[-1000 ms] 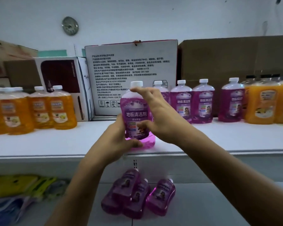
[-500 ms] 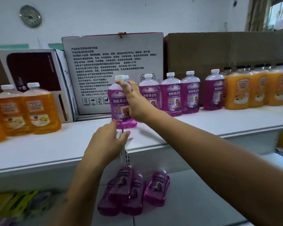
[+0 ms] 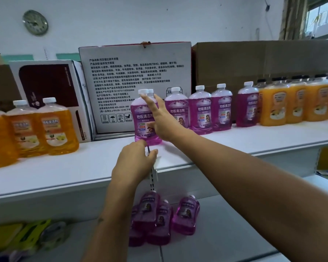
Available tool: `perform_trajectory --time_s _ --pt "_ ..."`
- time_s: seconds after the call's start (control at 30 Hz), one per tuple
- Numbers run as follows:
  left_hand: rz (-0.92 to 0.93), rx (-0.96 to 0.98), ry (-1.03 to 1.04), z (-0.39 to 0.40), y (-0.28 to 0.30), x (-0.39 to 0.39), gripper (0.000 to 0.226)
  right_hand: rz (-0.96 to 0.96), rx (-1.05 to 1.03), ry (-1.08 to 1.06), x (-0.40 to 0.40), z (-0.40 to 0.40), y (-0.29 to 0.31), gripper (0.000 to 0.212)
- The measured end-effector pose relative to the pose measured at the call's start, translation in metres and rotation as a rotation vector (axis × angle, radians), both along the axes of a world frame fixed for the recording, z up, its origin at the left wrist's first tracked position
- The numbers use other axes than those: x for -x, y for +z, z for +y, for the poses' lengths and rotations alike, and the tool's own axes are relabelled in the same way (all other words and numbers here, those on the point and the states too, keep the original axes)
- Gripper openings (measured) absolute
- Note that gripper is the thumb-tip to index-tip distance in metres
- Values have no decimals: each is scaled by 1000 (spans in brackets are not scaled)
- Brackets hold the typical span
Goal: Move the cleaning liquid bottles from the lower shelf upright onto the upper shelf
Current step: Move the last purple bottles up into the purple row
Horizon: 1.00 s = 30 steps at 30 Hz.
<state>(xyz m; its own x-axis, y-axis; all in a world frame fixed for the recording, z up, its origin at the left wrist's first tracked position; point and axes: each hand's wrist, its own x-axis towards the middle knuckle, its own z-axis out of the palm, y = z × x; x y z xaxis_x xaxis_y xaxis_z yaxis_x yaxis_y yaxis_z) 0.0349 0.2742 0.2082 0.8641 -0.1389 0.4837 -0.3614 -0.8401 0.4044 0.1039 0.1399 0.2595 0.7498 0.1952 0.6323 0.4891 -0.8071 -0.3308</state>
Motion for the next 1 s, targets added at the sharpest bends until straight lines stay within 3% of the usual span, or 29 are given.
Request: perform_trajectory --time_s 0.2,0.3,0.43,0.57,0.7,0.77,0.87,1.0 --pt "-22 43 12 -1 1 2 32 64 64 -13 3 4 6 106" --pt "-150 186 -57 4 5 15 24 123 -8 32 25 3 12 105" --pt "-333 502 -224 5 -9 56 21 70 -236 221 90 -15 -4 70" --pt "-359 699 -321 -1 -54 101 20 -29 -600 322 174 -33 -67 35" --pt "-117 989 -423 -25 -105 120 19 57 -1207 524 230 -39 -143 23" --pt "20 1099 -425 -45 -133 121 19 120 -1394 417 237 -44 -180 18" --pt "195 1027 -384 -70 -172 111 23 295 -1334 162 228 -59 -225 26" --pt "364 852 -246 -75 -215 79 20 459 -1164 -20 198 -74 -261 27"
